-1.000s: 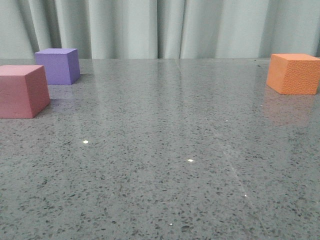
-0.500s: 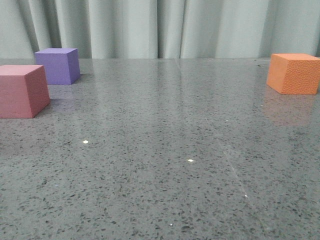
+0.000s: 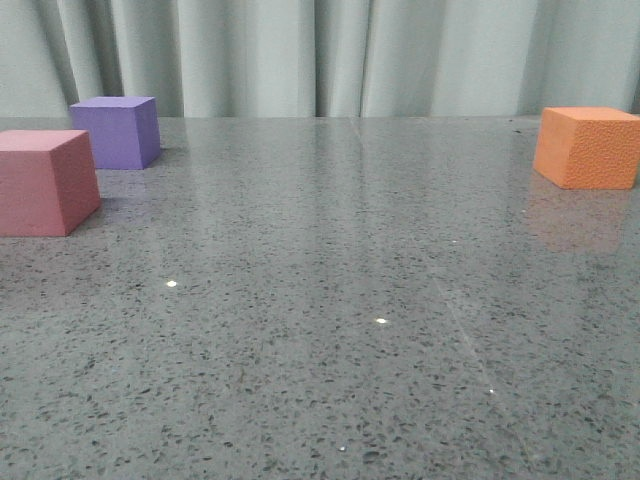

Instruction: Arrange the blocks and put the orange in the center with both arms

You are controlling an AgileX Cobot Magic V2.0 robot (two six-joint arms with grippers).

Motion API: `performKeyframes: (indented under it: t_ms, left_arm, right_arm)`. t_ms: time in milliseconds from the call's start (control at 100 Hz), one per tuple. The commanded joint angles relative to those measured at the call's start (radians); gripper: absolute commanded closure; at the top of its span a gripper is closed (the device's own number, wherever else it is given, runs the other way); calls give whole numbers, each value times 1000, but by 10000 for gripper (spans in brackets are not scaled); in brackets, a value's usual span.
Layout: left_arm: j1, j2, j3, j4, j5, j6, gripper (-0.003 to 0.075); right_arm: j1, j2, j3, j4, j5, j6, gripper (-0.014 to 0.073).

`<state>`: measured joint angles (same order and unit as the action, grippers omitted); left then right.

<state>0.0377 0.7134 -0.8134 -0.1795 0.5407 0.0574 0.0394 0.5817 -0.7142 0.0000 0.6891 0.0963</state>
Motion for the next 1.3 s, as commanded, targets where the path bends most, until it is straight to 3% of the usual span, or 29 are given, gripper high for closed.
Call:
performKeyframes:
  t_ms: [0,240,340,1020,1289]
  left_arm:
    - [2,3,-36,-18,-74,-1,29]
    - [2,3,-35,-18,-81,-1,82]
    - [2,3,-35,-18,-81,-1,102]
    - [2,3,-35,-18,-81,-1,124]
    - [2,3,-35,-18,-81,-1,124]
  right_arm:
    - [-6,8,-39,-6,-55,-7,5]
    - [-6,11,-46,0,-62,-7,5]
    - [-6,70,-95,0,5,-7,5]
    - [-6,811,-783,105,394,-7,5]
    - [-6,1033,-992,105,477,-5,5]
